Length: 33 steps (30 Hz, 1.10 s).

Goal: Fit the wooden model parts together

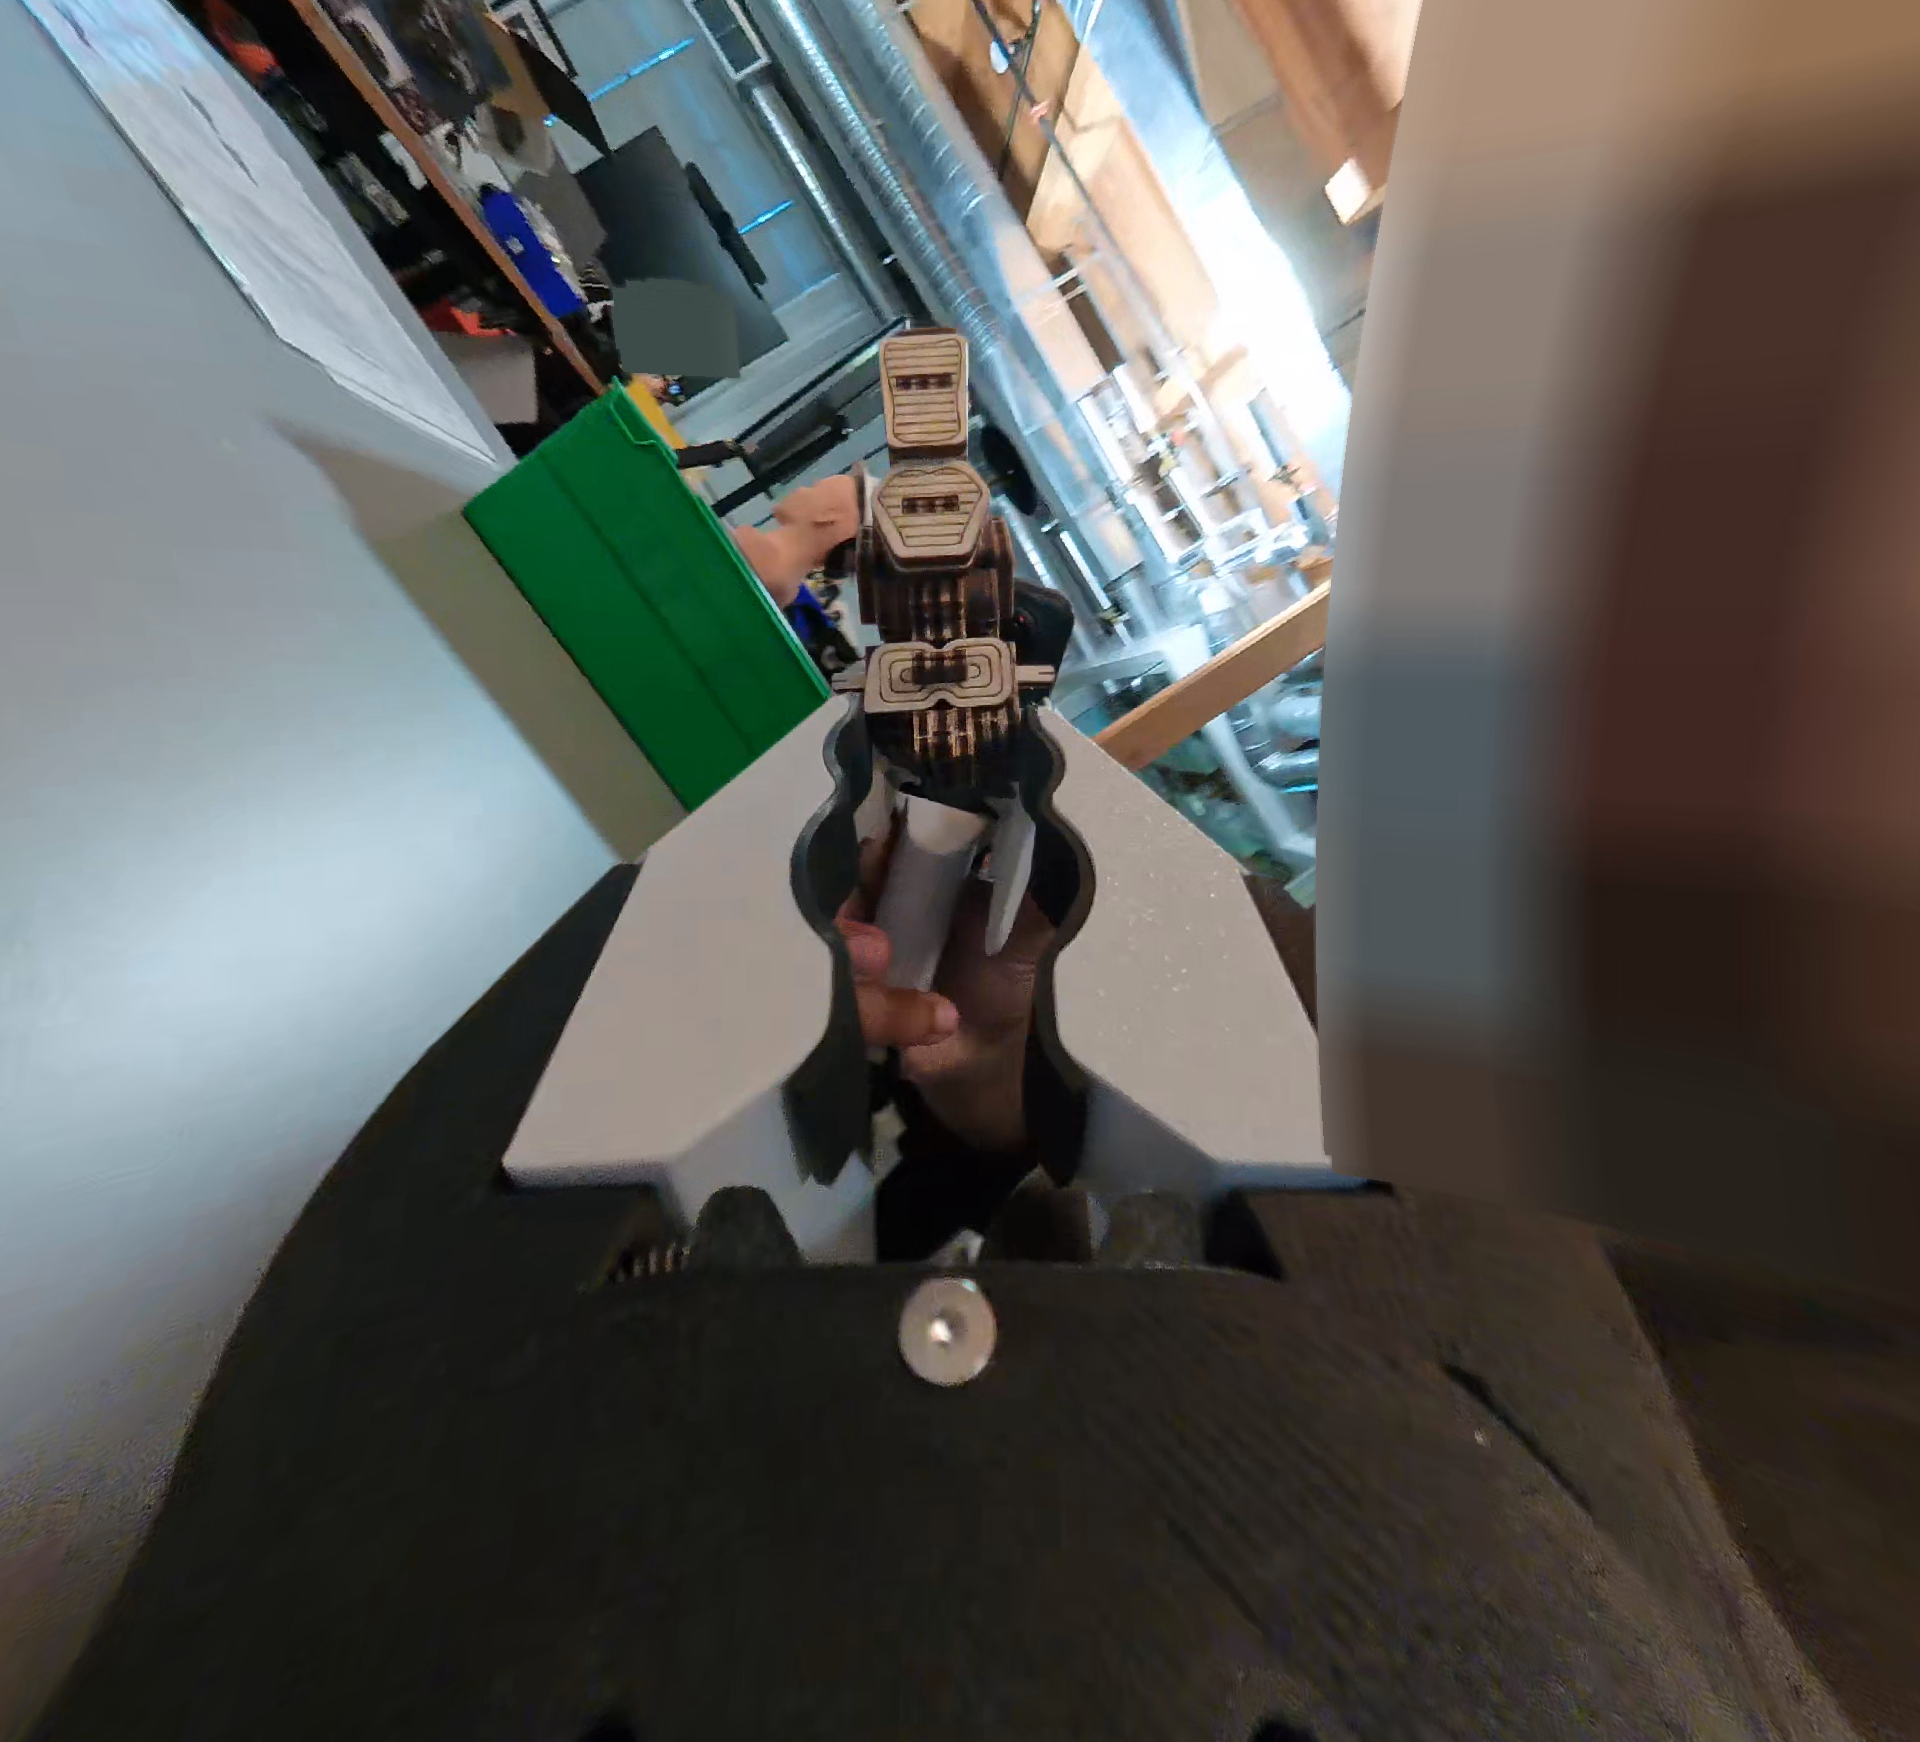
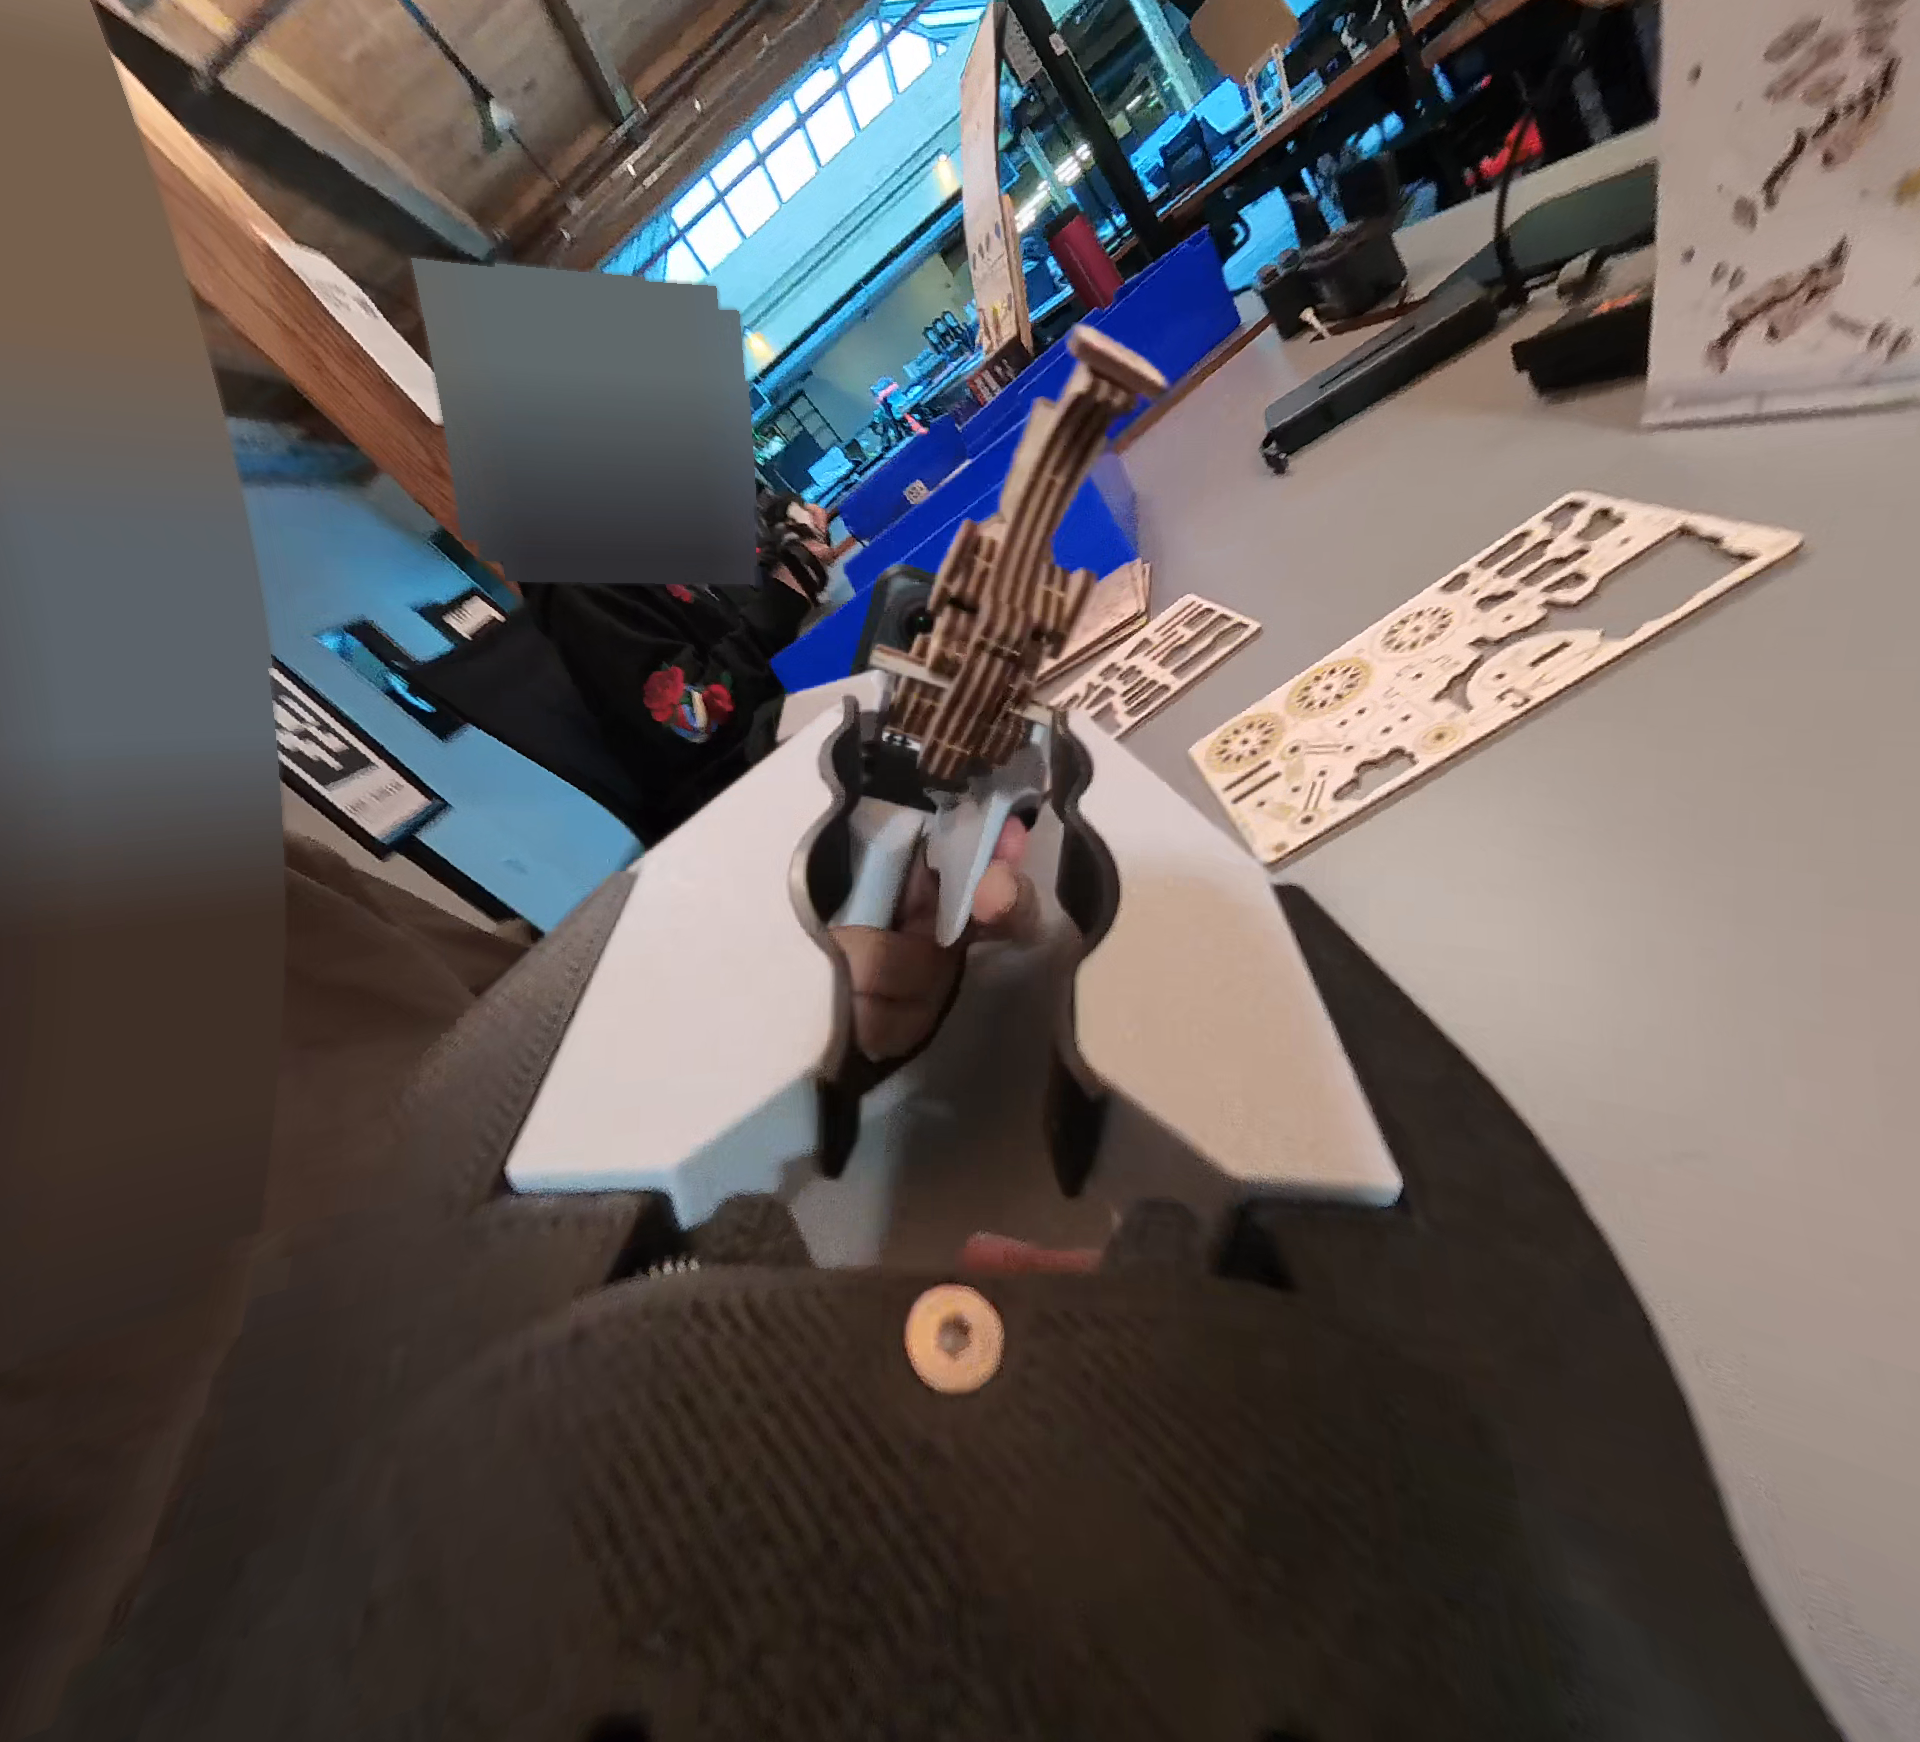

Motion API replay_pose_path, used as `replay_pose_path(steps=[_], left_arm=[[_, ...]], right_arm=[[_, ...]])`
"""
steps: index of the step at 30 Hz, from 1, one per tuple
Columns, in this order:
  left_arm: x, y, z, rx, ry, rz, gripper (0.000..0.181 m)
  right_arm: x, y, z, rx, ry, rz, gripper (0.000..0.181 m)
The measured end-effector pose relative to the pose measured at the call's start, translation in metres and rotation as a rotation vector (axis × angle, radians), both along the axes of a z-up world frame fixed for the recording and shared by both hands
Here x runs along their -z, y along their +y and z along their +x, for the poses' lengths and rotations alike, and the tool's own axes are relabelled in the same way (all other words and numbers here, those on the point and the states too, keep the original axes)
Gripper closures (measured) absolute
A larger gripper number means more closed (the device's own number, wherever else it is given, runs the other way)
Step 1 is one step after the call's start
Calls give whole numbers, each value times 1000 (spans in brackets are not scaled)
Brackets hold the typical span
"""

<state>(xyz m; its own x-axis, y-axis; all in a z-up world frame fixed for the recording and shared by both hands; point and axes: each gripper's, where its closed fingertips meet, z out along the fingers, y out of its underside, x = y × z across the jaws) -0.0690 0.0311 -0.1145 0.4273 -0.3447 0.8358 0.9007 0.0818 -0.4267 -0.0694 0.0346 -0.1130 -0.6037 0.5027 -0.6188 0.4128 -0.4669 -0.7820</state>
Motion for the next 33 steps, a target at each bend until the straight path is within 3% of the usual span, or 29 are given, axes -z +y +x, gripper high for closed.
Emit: replay_pose_path(steps=[5,14,24,33], left_arm=[[-1,3,4,-55,131,-54,156],[0,5,8,-65,182,-78,156],[0,4,7,-74,185,-79,156],[1,6,10,-115,303,-131,156]], right_arm=[[1,-3,2,-39,-67,-126,151],[-4,-2,5,-54,-57,-184,156],[-7,-3,6,-65,-41,-192,153],[-6,-1,6,-63,-39,-195,157]])
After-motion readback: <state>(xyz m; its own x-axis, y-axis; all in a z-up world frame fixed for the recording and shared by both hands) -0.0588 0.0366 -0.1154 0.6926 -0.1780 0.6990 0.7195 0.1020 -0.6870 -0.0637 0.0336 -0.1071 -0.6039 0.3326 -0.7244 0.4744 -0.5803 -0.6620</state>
